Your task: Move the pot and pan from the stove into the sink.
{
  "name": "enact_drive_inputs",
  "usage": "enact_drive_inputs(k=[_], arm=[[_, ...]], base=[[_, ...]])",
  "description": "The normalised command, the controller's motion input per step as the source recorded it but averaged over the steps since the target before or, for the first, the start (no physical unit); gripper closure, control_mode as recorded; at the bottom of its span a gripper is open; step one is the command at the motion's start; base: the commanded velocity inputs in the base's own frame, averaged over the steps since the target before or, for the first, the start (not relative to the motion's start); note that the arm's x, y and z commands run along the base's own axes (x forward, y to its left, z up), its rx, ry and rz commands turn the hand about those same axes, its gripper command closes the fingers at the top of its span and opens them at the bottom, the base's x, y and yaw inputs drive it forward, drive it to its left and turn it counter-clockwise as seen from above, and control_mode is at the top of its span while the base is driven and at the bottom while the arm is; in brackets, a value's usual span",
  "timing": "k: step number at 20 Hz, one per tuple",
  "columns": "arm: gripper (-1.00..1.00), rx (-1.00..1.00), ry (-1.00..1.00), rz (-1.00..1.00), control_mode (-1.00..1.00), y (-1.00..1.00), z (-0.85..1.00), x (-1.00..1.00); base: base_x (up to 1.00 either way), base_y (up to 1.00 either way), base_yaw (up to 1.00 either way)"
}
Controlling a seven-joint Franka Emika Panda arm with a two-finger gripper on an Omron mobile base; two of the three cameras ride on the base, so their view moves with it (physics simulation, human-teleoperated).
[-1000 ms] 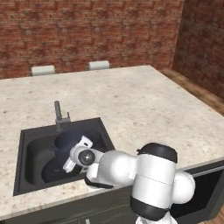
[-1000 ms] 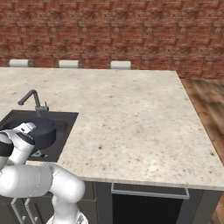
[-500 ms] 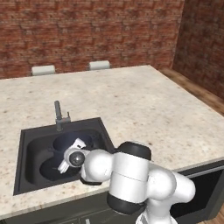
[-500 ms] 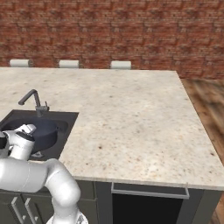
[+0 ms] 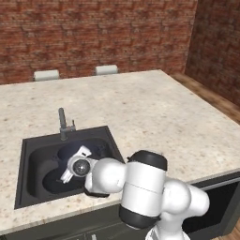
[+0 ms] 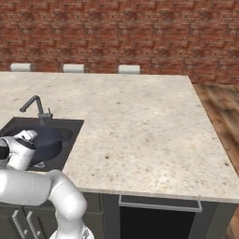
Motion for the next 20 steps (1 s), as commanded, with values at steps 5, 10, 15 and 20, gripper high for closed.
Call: enact_drive_inputs(k=[5, 10, 15, 20], arm=[[-1.00, 0.09, 0.00, -0.02, -1.00, 0.09, 1.00, -0.09], [-1.00, 0.09, 0.00, 0.00, -1.00, 0.14, 1.00, -0.25], [-1.00, 0.04, 0.01, 0.00, -1.00, 0.28, 1.00, -0.49], [-1.00, 0.00, -0.09, 0.00, -1.00, 0.25, 0.76, -0.82]], base=[[0.00, 0.00, 0.00], [0.00, 0.00, 0.00], [0.00, 0.00, 0.00], [0.00, 0.00, 0.00]])
